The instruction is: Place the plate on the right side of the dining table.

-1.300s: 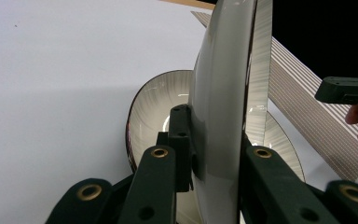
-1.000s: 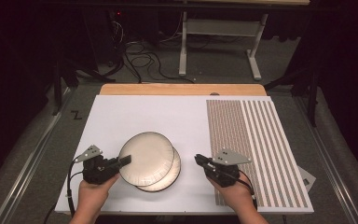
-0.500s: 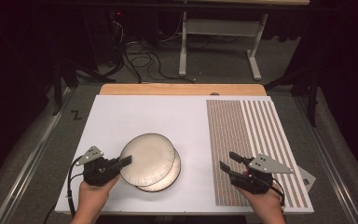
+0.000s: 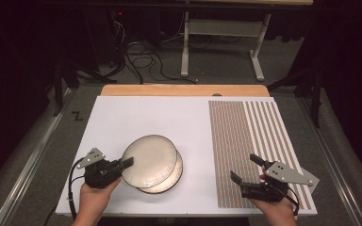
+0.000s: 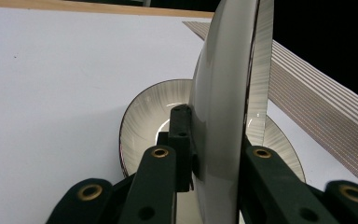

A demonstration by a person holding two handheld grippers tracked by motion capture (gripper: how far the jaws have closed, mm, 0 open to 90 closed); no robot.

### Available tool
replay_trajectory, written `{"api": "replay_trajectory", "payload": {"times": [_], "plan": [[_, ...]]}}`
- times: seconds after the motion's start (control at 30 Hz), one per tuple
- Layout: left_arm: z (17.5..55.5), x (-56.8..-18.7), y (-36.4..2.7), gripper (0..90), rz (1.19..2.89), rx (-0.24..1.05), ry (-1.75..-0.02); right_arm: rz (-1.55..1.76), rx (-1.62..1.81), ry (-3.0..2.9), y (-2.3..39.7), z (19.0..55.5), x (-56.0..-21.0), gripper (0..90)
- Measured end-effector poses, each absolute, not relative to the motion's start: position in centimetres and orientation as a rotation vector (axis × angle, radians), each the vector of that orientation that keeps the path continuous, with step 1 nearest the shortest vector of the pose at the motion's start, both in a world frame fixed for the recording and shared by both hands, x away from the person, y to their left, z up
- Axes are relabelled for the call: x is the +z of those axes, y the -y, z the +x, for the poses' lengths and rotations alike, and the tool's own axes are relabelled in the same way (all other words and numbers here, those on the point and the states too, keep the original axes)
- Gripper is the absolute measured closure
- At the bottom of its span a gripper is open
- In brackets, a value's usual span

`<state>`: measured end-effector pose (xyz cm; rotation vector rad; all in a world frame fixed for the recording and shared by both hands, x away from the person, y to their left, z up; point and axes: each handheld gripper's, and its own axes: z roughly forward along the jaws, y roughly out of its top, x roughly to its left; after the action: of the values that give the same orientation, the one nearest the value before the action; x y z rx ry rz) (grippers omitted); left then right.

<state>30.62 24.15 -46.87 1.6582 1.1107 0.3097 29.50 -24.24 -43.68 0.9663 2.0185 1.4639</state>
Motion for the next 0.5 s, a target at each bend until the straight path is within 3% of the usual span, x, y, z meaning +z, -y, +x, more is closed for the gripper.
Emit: {"api": "replay_trajectory", "payload": {"times": [0.03,0.5], "plan": [[30.61,-46.87,-24.13,79.9,1.659,0.311,-1.108,0.971,1.464,-2.013,24.35,29.54,-43.7,0.1],[30.57,-46.84,-24.11,79.9,1.665,0.319,-1.096,0.964,1.481,-2.026,23.89,30.07,-43.62,0.2]]}}
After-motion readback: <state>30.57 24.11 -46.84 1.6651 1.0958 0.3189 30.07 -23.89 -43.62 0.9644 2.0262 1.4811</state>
